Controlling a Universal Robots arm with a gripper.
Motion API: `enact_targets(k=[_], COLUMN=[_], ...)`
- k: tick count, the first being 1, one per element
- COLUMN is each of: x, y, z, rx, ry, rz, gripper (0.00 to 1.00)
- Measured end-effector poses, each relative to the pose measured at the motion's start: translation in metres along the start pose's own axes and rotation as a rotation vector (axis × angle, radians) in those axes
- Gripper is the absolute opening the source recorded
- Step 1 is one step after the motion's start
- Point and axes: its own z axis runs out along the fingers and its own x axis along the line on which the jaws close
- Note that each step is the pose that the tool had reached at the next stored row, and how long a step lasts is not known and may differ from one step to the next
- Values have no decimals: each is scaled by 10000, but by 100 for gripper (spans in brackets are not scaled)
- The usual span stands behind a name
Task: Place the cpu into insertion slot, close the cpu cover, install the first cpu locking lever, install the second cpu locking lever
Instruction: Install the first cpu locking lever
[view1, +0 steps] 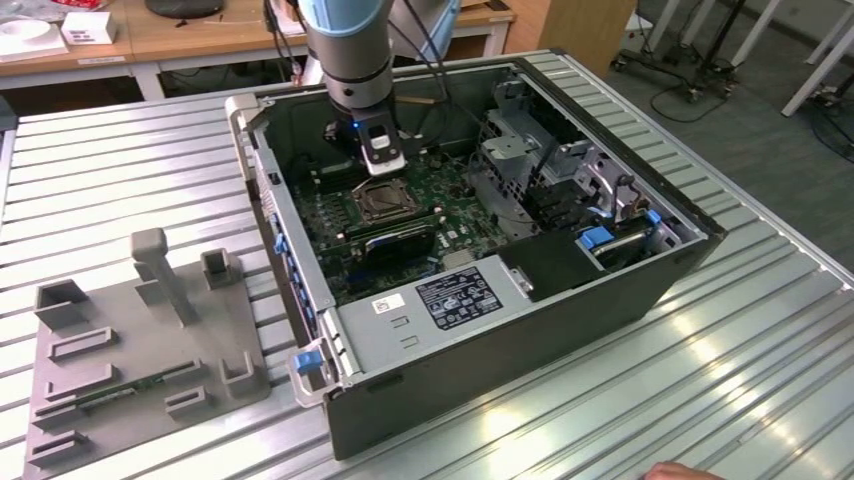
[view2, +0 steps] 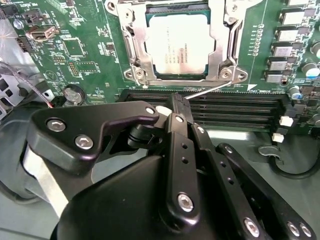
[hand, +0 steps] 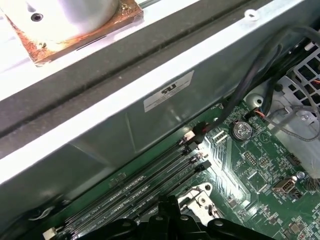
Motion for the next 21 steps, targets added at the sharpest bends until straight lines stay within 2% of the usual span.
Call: enact_targets(k=[11,21], x=[35,44], y=[22,15], z=[6,33], rx=[5,0], ry=[-44,-44], rz=[126,143], gripper=[11,11])
